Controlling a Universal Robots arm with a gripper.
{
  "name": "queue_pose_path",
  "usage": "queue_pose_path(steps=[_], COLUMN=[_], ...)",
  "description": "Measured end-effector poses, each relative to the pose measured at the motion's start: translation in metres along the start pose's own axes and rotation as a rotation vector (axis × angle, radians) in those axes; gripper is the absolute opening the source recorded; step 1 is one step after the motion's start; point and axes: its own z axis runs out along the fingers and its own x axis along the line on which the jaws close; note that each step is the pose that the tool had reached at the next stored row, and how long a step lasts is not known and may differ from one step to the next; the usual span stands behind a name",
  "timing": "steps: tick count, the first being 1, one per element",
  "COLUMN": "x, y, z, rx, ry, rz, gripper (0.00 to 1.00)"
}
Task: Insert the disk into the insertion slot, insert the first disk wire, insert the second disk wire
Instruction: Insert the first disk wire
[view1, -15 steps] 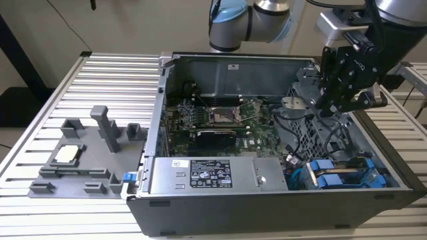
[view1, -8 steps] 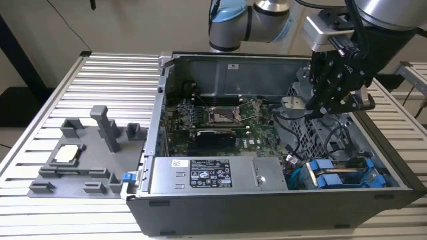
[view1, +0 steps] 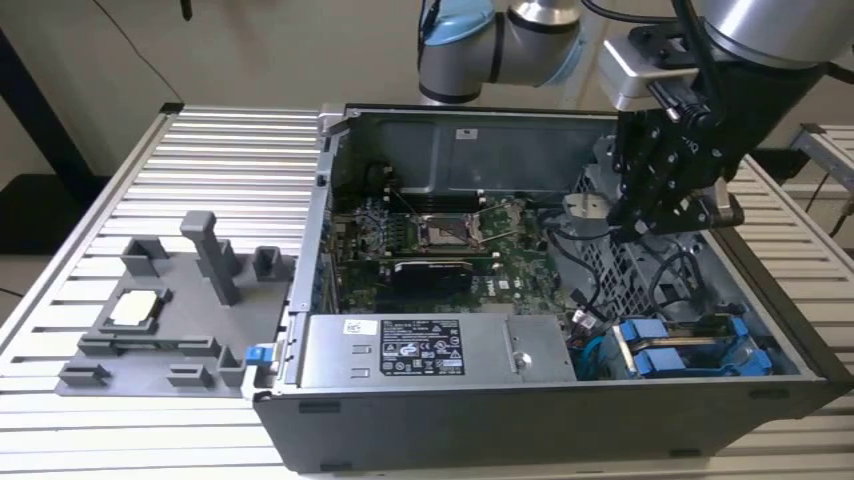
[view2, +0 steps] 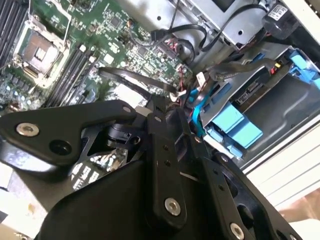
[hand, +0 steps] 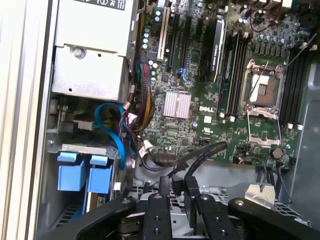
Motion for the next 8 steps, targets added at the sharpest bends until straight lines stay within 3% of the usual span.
queue_pose_path(steps=[8], x=[0.0000], y=[0.0027], z=[0.0025], rx=[0.0022], ry=[0.0001], rz=[0.000], gripper=[0.27])
